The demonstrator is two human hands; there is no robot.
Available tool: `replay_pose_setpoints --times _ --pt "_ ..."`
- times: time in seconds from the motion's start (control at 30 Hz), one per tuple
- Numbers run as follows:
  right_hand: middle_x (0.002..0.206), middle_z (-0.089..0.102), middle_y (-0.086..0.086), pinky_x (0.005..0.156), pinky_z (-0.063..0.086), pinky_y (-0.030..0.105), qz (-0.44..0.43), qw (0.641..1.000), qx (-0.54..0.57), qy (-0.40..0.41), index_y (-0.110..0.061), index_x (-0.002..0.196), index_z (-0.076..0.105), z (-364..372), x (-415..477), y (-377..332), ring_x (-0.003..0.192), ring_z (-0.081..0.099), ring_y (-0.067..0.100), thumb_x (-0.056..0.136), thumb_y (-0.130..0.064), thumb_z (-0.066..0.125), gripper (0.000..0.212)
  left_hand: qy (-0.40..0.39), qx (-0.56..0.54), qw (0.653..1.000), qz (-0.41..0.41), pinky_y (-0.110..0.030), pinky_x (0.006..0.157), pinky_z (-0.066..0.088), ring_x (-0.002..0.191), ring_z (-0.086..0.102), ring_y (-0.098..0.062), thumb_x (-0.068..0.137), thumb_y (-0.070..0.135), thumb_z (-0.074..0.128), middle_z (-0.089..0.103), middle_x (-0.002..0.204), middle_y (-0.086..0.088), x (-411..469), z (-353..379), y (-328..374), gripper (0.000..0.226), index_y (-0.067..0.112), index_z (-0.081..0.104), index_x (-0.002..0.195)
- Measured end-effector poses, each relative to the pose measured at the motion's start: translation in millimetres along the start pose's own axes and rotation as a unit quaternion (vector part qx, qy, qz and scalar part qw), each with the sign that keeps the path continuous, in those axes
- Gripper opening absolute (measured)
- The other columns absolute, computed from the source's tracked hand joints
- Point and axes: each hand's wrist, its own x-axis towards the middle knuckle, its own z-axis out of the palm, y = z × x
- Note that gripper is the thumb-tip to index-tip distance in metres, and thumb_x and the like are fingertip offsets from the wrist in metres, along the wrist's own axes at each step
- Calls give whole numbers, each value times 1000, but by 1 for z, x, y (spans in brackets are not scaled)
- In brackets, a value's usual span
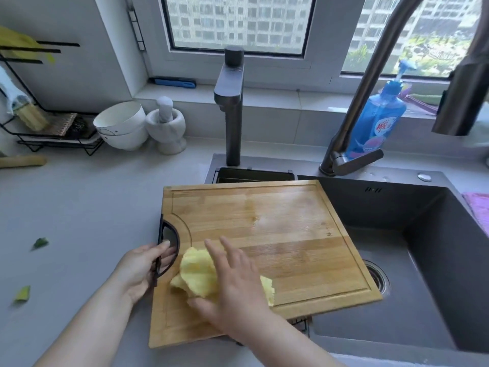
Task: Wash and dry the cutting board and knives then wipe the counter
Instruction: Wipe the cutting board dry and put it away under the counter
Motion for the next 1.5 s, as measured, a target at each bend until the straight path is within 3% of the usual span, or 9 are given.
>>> replay_pose_setpoints --times 0.17,0.27,0.33,0.5,0.67,0.87,1.27,1.37,1.5 --pt "97 69 -16 57 52 17 -75 992 -81 56 -42 107 45 9 5 18 71 66 7 34 -60 66 78 3 19 1000 -6 -12 38 46 38 59 -3 89 -10 45 63 43 1 -3 -5 -4 19 4 55 83" --pt "117 61 -11 76 49 19 -12 992 -84 98 -40 115 59 -15 3 56 94 64 14 54 -39 70 61 -7 25 1000 -3 -12 37 46 37 59 -3 89 -11 44 63 44 1 -7 -5 -4 22 6 55 80" --pt "143 39 -6 98 36 25 96 983 -95 122 -37 134 43 -35 -3 107 123 44 21 80 -18 57 59 -12 17 1000 -6 -13 37 47 39 61 -5 88 -11 45 65 46 1 -7 -6 -3 23 8 55 81" --pt "133 46 6 84 42 36 342 924 12 173 -27 134 47 -76 -22 178 116 44 30 89 -13 50 47 -32 18 999 -5 -16 38 49 42 63 -7 89 -12 43 67 51 0 -7 -6 0 27 5 53 106" --pt "132 48 8 96 37 32 201 943 90 251 -20 133 48 -70 13 105 117 46 26 84 -6 54 51 -34 33 999 -1 -15 37 48 42 63 -6 89 -12 43 67 51 0 -9 -7 -5 29 4 53 111" --pt "150 23 3 102 29 37 -56 997 -52 -28 -29 140 31 -14 52 -15 130 28 26 88 -26 51 55 -35 32 999 20 -13 40 48 44 63 -5 88 -12 43 67 52 1 -9 -8 -4 29 1 55 111" --pt "135 41 4 81 43 35 342 934 -38 100 -31 137 38 -79 41 158 121 42 27 91 -21 47 48 -32 9 999 -7 -15 40 49 47 65 -7 88 -11 45 69 56 -2 -1 -16 -3 36 -3 51 123" --pt "133 44 5 79 42 33 335 933 -7 133 -27 135 43 -81 51 146 117 46 28 90 -19 47 45 -30 12 999 -8 -15 41 50 47 65 -8 88 -11 46 70 56 -2 1 -16 -4 34 -2 52 121" --pt "135 43 0 91 40 30 153 977 66 131 -28 137 40 -64 75 58 119 45 20 87 -16 53 53 -30 9 999 -8 -15 40 49 48 66 -8 88 -11 46 70 57 -2 2 -17 -4 32 0 54 116"
